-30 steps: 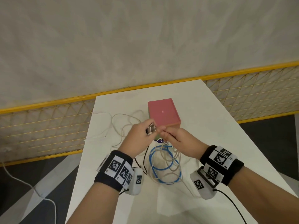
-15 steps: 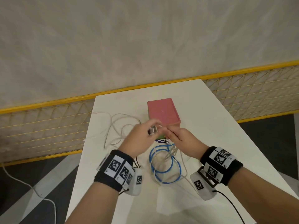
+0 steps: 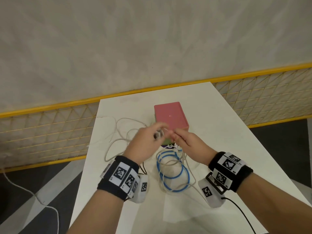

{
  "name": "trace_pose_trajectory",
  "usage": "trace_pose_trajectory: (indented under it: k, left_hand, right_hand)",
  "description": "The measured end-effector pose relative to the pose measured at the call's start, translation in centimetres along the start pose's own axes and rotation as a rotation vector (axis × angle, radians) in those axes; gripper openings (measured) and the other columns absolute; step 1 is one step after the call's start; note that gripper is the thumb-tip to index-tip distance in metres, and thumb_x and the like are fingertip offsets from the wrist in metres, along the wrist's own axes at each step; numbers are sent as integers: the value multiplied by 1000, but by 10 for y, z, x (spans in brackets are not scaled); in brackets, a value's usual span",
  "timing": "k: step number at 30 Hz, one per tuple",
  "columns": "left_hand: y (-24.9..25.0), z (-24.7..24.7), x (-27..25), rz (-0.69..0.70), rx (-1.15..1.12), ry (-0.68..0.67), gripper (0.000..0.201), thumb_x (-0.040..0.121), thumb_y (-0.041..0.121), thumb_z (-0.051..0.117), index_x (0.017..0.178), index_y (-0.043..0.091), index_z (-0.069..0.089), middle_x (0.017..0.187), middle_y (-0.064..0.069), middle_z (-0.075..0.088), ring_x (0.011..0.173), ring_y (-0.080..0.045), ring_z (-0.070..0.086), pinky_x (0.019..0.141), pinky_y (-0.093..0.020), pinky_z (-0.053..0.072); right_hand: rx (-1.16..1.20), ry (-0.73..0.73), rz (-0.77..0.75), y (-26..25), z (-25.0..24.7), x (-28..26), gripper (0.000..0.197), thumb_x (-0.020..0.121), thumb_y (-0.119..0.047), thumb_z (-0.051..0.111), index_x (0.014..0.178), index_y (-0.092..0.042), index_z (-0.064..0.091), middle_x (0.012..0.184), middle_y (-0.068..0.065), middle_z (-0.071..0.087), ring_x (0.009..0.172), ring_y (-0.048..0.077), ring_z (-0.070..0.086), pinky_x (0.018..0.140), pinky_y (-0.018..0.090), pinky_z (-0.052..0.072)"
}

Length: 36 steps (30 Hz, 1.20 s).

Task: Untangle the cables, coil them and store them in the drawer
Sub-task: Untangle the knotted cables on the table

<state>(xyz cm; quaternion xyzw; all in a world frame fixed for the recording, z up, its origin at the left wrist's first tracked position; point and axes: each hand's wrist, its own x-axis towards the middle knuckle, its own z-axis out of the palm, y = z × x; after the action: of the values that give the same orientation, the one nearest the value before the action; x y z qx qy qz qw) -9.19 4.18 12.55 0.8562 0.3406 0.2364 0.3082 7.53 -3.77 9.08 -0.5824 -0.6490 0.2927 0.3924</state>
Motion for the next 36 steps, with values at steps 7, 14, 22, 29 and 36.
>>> trace_pose_trajectory:
  k: [7, 14, 22, 29, 36]
  left_hand:
    - [-7, -34, 10, -30, -51, 482, 19, 92, 29, 64, 84, 13, 57, 58, 9, 51, 52, -4, 46, 47, -11, 36]
    - [3, -17, 7, 1, 5, 104, 23, 95, 36, 59, 118, 33, 59, 67, 13, 52, 53, 5, 49, 53, -8, 39]
    - [-18, -26, 15, -54, -8, 436, 15, 93, 32, 63, 87, 18, 60, 56, 11, 48, 50, -3, 46, 46, -13, 34]
    - [-10, -3, 10, 21, 106, 30, 7, 93, 34, 62, 90, 29, 60, 58, 8, 50, 53, -6, 47, 54, -29, 42]
    - [-27, -23, -3, -59, 66, 143, 21, 91, 44, 62, 108, 32, 58, 68, 5, 59, 61, -10, 55, 63, -34, 52]
  right_hand:
    - [-34, 53, 44, 19, -12, -4, 24, 101, -25, 35, 81, -28, 46, 65, -12, 40, 59, 5, 37, 60, 24, 38]
    - [-48, 70, 0, 6, -10, 2, 21, 102, -19, 36, 86, -16, 49, 63, -11, 40, 57, 3, 38, 56, 15, 33]
    - [-25, 45, 17, 10, -20, -3, 29, 103, -16, 34, 85, -34, 49, 66, -24, 52, 57, 1, 43, 57, 12, 35]
    - [-104, 2, -72, 2, -13, 7, 24, 101, -17, 41, 85, -30, 53, 67, -13, 47, 63, 4, 44, 60, 14, 36]
    - [-501, -100, -87, -24, -26, 53, 21, 96, -19, 50, 80, -19, 65, 71, -1, 59, 63, 13, 51, 60, 28, 37]
